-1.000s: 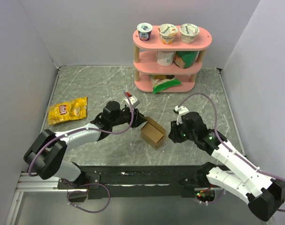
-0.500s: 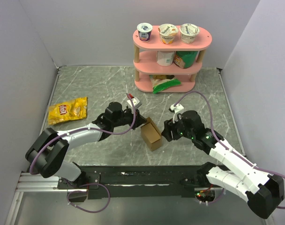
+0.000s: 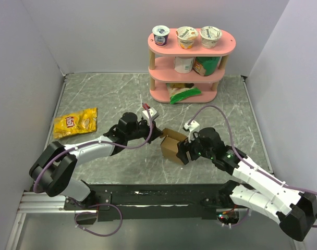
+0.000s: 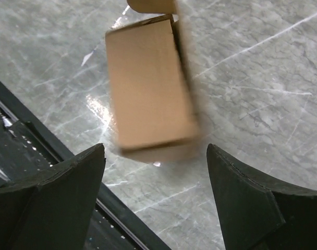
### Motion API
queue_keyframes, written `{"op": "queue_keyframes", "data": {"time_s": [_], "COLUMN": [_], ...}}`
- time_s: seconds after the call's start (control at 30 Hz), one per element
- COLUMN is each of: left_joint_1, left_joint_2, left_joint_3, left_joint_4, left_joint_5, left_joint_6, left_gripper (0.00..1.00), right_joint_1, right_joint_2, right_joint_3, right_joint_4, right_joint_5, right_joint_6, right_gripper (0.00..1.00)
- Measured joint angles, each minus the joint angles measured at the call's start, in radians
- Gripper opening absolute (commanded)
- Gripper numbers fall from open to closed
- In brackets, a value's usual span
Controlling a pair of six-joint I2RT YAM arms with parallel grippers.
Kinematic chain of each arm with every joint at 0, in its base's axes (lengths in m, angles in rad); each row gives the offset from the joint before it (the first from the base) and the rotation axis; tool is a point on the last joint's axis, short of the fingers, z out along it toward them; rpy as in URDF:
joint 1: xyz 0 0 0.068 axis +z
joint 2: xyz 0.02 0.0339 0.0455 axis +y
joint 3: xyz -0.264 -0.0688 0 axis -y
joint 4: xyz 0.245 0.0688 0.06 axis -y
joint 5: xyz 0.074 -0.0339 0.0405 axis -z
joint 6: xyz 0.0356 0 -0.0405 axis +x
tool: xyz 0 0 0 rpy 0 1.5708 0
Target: Fold the paper box
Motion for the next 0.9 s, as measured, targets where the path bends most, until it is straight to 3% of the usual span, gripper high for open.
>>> {"op": "queue_keyframes", "data": {"time_s": [0.13,0.27,0.4,0.57,0.63,0.73,0.9], "left_joint_1": [-0.004,-0.013,-0.015,-0.032,-0.039,-0.05,-0.065], "left_joint_2": [0.0,0.0,0.0,-0.005,-0.008,-0.01,-0.029], "left_joint_3": [0.0,0.0,0.008,0.024,0.028,0.033,0.033], "left_joint_4": [-0.002,-0.002,-0.018,-0.055,-0.069,-0.082,-0.102], "left_joint_5": [0.0,-0.002,-0.022,-0.065,-0.082,-0.113,-0.138], "left_joint_6": [0.02,0.038,0.051,0.075,0.083,0.099,0.119], "left_gripper": [0.06,0.06,0.06,0.06,0.06,0.05,0.05], "right_joint_1": [0.013,0.014,0.015,0.017,0.017,0.014,-0.097], "right_joint_2": [0.0,-0.026,-0.097,-0.135,-0.146,-0.183,-0.156], "right_joint_3": [-0.008,-0.013,-0.013,0.009,0.01,0.024,0.133], "right_joint_4": [0.01,0.022,0.023,-0.039,-0.059,-0.1,-0.14], "right_joint_5": [0.032,0.055,0.099,0.17,0.186,0.212,0.246], "right_joint_6": [-0.016,-0.026,-0.01,0.039,0.057,0.086,0.12], "right_gripper": [0.8,0.93,0.94,0.83,0.69,0.56,0.51]}}
